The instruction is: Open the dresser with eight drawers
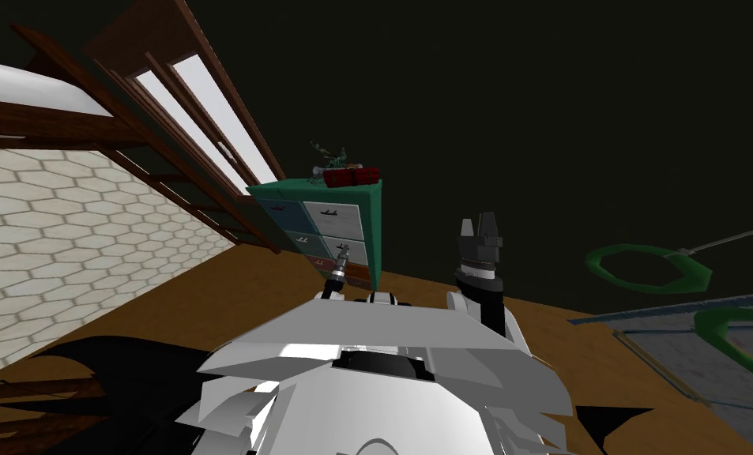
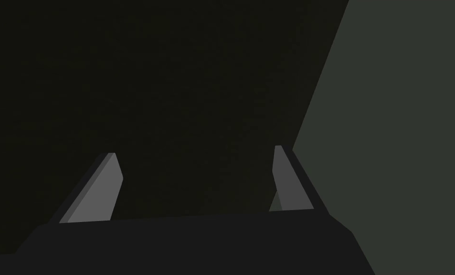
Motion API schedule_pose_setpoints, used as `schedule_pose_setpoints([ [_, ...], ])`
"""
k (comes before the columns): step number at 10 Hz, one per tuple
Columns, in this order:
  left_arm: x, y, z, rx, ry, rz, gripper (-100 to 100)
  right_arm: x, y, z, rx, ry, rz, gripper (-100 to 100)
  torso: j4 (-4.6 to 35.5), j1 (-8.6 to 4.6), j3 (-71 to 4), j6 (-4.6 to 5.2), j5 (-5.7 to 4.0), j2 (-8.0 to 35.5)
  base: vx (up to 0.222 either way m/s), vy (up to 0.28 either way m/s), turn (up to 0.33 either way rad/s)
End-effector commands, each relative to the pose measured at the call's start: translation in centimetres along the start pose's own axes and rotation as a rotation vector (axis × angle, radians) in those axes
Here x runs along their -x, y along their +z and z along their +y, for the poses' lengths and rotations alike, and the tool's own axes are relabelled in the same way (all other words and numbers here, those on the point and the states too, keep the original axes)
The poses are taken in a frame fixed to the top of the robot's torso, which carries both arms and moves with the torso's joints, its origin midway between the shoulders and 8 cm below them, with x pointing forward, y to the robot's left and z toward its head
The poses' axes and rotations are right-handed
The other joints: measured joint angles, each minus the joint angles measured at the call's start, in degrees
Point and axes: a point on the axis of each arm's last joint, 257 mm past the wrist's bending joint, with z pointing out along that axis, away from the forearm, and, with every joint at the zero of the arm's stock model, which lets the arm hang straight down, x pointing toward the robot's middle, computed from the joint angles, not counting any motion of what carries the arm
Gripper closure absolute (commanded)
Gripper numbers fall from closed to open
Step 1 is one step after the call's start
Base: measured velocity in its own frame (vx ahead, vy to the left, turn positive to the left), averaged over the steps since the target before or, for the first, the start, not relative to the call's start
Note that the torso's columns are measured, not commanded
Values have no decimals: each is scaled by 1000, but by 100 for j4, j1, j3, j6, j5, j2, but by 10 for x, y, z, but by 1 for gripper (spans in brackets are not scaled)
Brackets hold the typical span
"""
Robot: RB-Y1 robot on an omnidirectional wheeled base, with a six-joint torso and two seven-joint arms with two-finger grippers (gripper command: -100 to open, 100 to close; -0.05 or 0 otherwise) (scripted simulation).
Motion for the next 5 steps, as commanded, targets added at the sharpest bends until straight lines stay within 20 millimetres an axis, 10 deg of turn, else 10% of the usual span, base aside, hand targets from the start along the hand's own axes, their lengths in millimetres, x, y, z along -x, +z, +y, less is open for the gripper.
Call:
schedule_pose_setpoints([
  [1,1,3,-3,0,1,-1,-100,0,0,0,0,0,0,0,-4,-3,-6,-1,-1,-8,46,-8,0],
  [2,-1,-2,2,2,0,1,100,0,0,0,0,0,0,0,1,1,6,-1,0,14,-57,20,25],
  [5,0,2,-8,-9,-1,5,100,0,0,0,0,0,0,0,-13,18,11,-7,11,19,-107,8,11],
])
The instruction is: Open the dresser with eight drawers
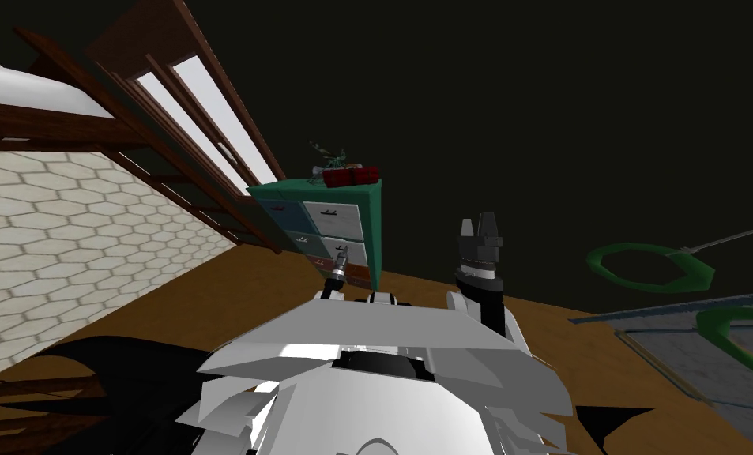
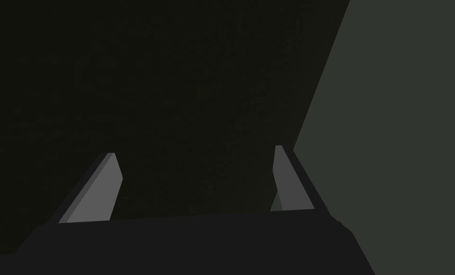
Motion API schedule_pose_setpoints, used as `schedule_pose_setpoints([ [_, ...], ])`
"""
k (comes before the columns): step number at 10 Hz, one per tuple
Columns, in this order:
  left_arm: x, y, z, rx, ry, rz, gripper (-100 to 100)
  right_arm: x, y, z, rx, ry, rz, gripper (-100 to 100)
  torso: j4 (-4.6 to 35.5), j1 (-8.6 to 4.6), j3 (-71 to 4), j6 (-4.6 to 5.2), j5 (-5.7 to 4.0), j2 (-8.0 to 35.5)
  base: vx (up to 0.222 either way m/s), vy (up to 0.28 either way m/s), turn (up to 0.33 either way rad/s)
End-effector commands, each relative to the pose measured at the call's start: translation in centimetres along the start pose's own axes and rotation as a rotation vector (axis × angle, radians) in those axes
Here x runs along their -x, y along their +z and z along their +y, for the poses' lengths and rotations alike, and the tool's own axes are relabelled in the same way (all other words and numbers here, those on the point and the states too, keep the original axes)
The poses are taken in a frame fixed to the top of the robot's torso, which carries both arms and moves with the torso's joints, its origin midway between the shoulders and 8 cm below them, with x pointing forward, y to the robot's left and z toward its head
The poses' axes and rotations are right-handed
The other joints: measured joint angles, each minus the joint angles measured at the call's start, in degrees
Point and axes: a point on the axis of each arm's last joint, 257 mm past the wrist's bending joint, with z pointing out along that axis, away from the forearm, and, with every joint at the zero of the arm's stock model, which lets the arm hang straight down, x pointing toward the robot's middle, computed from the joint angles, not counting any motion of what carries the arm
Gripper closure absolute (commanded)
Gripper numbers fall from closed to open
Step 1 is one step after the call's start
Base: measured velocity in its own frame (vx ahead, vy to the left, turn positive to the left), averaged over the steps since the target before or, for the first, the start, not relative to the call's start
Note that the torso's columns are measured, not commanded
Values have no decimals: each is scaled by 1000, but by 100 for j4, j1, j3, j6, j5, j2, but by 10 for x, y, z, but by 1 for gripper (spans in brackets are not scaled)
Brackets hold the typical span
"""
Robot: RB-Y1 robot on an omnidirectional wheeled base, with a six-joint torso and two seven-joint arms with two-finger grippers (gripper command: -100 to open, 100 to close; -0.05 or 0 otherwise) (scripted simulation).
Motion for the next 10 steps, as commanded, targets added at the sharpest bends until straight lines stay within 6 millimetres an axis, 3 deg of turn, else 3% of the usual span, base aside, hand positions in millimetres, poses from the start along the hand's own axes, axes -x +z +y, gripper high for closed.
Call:
schedule_pose_setpoints([
  [1,0,-3,2,15,1,6,100,0,0,0,0,0,0,0,6,-6,7,2,-3,9,-176,22,14],
  [7,-1,-13,1,25,0,17,100,0,0,0,0,0,0,0,6,-14,5,7,-4,3,-168,27,16],
  [8,3,-9,-10,19,0,15,-100,0,0,0,0,0,0,0,6,2,1,2,-3,-2,-106,33,-15],
  [10,7,-7,-22,15,1,13,-100,0,0,0,0,0,0,0,-10,-23,-46,8,-9,-81,18,-14,-4],
])
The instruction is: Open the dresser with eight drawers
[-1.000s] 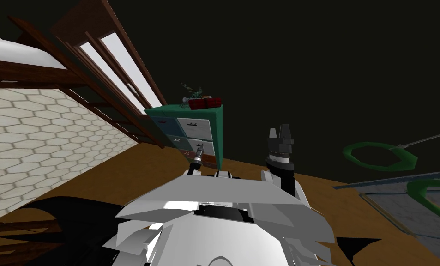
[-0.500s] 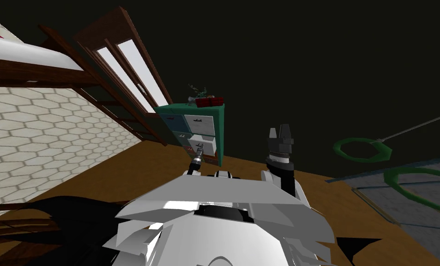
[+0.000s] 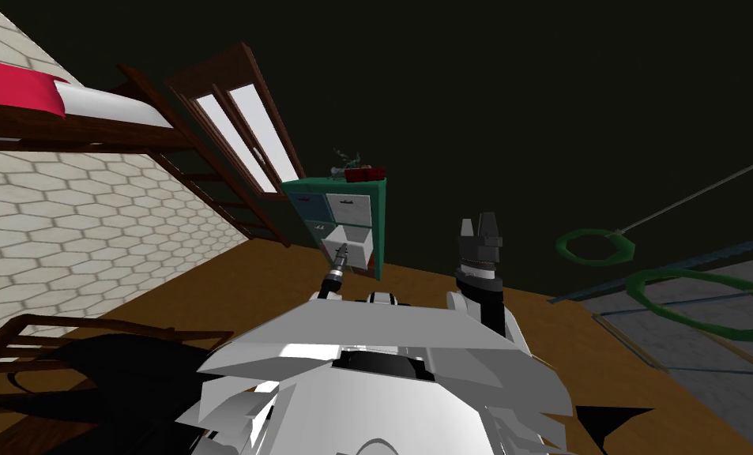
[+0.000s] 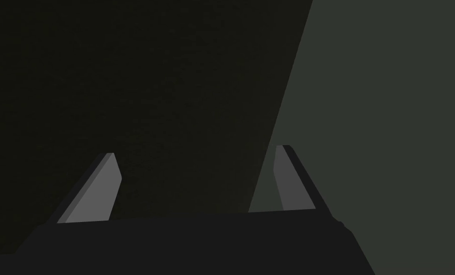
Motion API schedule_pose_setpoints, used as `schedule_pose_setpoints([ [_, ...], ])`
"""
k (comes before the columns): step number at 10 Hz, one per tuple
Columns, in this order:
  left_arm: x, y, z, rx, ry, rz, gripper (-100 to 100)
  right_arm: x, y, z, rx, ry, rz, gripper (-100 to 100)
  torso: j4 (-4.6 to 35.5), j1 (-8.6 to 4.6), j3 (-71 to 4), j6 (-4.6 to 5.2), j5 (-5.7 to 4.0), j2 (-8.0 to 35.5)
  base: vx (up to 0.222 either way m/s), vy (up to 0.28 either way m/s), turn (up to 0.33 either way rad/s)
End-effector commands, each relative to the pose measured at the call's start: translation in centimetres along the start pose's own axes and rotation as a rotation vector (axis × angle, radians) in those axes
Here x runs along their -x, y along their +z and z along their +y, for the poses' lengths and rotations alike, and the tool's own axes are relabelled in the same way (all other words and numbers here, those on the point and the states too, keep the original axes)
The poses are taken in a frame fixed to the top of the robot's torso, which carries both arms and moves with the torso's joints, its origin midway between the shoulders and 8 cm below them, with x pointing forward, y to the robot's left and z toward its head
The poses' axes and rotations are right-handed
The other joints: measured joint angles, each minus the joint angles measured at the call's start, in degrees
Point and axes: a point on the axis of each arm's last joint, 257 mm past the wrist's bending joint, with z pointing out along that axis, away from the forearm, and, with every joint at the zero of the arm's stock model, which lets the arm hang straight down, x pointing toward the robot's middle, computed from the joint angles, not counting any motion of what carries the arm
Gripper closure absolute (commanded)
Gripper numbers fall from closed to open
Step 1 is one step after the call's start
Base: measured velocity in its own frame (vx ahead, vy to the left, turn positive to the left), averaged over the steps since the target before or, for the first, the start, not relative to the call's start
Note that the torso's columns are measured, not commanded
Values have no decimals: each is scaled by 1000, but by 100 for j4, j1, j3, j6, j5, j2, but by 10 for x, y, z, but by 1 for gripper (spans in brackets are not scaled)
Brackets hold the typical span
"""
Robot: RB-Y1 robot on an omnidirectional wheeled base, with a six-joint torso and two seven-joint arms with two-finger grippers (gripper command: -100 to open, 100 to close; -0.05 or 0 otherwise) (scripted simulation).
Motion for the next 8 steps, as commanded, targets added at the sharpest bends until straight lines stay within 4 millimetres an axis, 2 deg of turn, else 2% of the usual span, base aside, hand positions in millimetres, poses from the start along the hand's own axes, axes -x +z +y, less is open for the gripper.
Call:
schedule_pose_setpoints([
  [1,5,2,-13,4,2,-2,-100,0,0,0,0,0,0,0,3,0,0,-1,-2,8,41,-14,-6],
  [6,13,5,-40,5,5,-3,-100,0,0,0,0,0,0,0,43,2,54,-5,-9,98,5,-8,-8],
  [7,12,3,-30,19,3,-1,-100,0,0,0,0,0,0,0,55,-6,56,-7,-18,105,0,0,0],
  [8,12,2,-29,25,2,0,0,0,0,0,0,0,0,0,47,-6,56,-5,-14,101,0,0,0],
])
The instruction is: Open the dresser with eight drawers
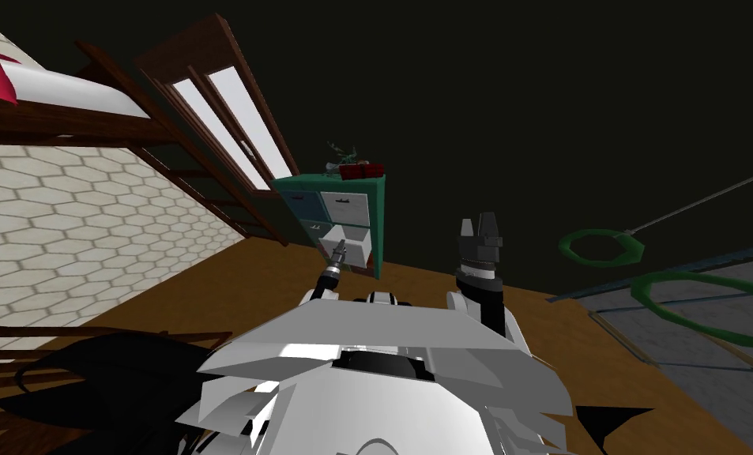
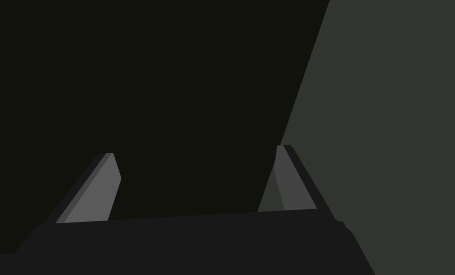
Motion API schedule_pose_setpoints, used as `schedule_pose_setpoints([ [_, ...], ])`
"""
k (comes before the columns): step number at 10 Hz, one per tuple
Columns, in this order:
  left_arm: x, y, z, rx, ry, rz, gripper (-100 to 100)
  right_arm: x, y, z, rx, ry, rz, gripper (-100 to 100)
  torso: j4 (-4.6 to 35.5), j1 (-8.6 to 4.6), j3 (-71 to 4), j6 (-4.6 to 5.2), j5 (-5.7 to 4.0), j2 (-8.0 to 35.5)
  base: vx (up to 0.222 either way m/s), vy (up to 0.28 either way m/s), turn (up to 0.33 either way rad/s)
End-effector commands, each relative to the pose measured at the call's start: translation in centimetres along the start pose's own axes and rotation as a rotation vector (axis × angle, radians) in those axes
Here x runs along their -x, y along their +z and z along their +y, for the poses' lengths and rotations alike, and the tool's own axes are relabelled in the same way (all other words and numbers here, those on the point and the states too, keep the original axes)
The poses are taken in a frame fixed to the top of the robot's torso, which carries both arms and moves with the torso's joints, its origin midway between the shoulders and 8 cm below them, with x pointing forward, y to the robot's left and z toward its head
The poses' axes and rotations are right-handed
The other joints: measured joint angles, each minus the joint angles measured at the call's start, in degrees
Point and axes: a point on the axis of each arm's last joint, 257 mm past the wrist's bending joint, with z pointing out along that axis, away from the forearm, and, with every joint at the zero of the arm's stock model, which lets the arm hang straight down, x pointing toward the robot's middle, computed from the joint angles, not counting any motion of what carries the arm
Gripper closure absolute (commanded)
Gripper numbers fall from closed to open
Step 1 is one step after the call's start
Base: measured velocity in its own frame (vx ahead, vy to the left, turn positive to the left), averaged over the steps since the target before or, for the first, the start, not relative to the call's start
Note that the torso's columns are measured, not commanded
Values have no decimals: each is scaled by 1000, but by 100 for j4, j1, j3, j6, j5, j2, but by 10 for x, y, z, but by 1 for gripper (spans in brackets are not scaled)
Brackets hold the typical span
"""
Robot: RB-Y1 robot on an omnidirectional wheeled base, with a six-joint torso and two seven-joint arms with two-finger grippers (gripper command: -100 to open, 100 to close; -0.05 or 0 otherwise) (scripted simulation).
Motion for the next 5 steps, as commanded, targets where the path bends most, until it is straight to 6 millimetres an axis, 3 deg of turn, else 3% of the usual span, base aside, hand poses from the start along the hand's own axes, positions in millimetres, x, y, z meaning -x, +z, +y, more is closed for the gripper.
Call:
schedule_pose_setpoints([
  [1,0,-1,2,4,0,0,0,0,0,0,0,0,0,0,-6,2,-5,2,4,-8,0,0,0],
  [5,0,-1,5,12,0,1,0,0,0,0,0,0,0,0,-18,8,-13,3,10,-23,0,0,0],
])
